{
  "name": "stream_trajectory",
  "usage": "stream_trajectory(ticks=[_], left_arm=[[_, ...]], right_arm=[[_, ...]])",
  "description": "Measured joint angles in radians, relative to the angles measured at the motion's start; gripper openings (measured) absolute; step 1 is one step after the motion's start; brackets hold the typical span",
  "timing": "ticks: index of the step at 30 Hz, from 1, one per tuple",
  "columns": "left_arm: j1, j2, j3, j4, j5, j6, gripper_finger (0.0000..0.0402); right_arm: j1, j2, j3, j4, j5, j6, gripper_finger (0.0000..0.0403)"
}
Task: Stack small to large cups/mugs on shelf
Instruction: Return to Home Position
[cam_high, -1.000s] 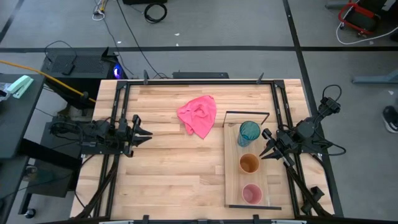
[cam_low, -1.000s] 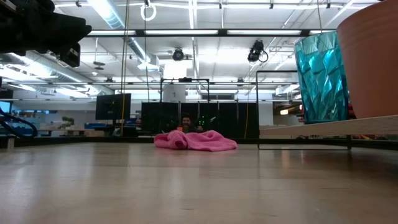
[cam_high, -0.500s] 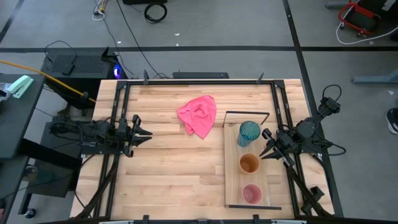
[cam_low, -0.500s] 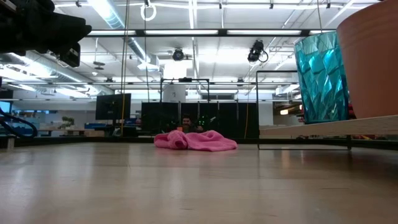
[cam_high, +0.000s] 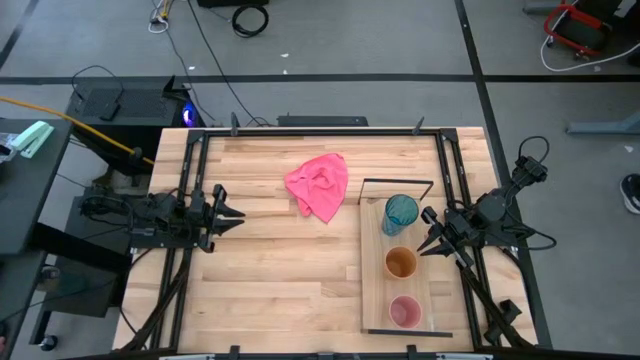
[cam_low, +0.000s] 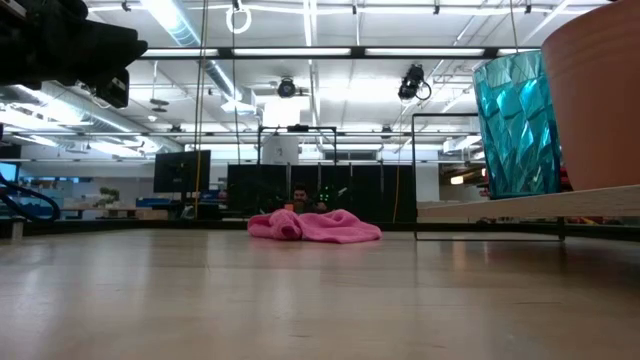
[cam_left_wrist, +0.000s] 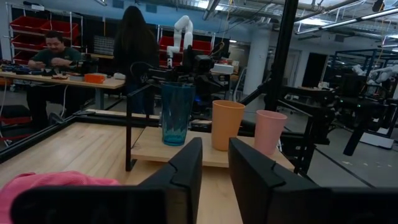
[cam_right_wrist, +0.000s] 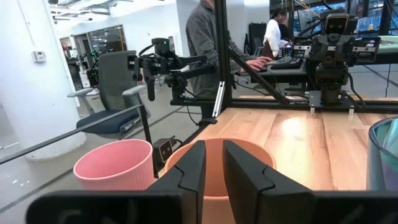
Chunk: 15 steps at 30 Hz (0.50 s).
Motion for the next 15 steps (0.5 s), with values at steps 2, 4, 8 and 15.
stream_trajectory(ticks=[2,4,8,15], left_arm=[[0.000,0.000,0.000,0.000,0.000,0.000,0.0083],[0.000,0.000,0.000,0.000,0.000,0.000,0.0081],[0.000,0.000,0.000,0.000,0.000,0.000,0.0082],[0.000,0.000,0.000,0.000,0.000,0.000,0.0089]], right_arm=[[0.000,0.000,0.000,0.000,0.000,0.000,0.0062],[0.000,0.000,0.000,0.000,0.000,0.000,0.0062],[0.000,0.000,0.000,0.000,0.000,0.000,0.0062],[0.000,0.000,0.000,0.000,0.000,0.000,0.0062]])
